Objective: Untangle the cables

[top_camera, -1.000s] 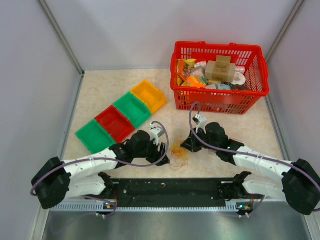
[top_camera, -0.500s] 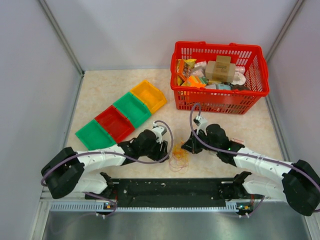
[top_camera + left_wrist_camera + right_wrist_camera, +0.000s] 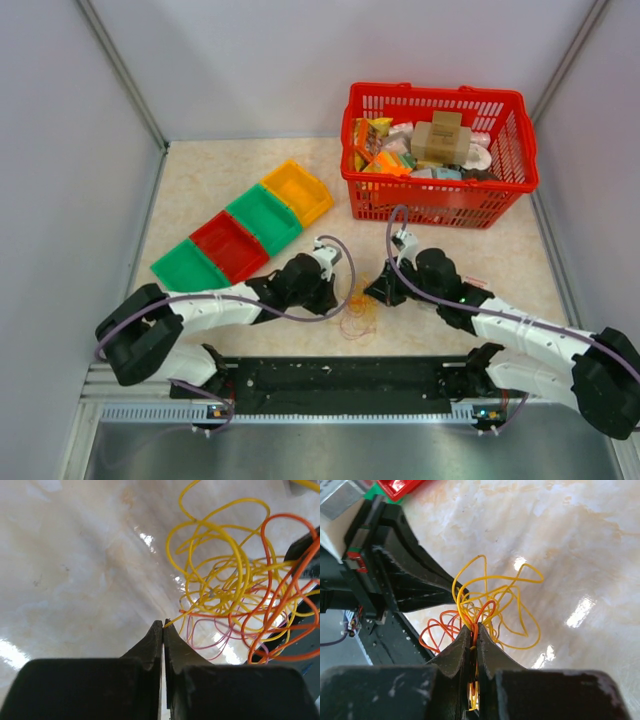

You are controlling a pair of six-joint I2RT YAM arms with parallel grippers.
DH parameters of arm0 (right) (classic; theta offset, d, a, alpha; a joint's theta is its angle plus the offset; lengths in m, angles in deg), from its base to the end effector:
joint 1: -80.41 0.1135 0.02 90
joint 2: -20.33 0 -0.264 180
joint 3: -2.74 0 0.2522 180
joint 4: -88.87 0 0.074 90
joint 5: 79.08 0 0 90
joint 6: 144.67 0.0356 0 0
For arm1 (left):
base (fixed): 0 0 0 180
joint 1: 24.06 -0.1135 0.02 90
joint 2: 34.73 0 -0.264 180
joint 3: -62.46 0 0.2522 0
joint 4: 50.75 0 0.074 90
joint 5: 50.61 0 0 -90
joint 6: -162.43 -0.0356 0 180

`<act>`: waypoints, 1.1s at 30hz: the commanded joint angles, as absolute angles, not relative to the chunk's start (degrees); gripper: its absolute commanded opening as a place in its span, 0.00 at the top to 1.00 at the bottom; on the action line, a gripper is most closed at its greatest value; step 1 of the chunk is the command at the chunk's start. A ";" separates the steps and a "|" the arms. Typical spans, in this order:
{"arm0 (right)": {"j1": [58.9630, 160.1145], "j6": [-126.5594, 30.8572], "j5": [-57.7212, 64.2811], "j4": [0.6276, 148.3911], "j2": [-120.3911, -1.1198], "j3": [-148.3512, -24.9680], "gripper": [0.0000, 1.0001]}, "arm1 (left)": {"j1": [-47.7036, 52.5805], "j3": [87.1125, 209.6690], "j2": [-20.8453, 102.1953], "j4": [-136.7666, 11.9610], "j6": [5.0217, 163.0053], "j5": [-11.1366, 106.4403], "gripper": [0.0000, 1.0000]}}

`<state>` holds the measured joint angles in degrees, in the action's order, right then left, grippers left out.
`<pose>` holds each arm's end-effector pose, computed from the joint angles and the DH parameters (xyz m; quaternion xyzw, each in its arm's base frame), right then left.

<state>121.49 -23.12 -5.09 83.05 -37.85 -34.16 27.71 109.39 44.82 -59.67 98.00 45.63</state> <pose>0.1535 0.1468 0.1970 -0.1426 0.8358 0.4017 0.3460 0.1618 -0.2117 0.1646 0.2281 0.8818 -0.2948 0.2889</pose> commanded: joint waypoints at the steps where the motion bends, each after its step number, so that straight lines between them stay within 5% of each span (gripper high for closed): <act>1: 121.11 -22.68 1.40 80.31 -35.49 -34.67 1.00 | 27.88 109.80 38.59 -61.51 97.57 41.60 1.00; 5: 121.11 -19.60 15.64 73.54 -33.73 -34.76 1.00 | 27.97 107.43 27.79 -66.59 98.36 35.45 1.00; 15: 121.02 -13.98 27.61 69.48 -33.20 -33.62 1.00 | 27.88 110.23 -0.43 -78.65 95.03 17.00 1.00; 33: 120.84 -9.58 35.53 65.44 -32.50 -32.29 1.00 | 27.88 129.48 -17.15 -86.74 78.51 -5.51 1.00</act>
<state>121.49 -9.83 32.37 66.50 -33.04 -32.08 28.10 125.59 -15.49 -86.72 85.30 1.46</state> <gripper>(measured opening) 0.022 0.011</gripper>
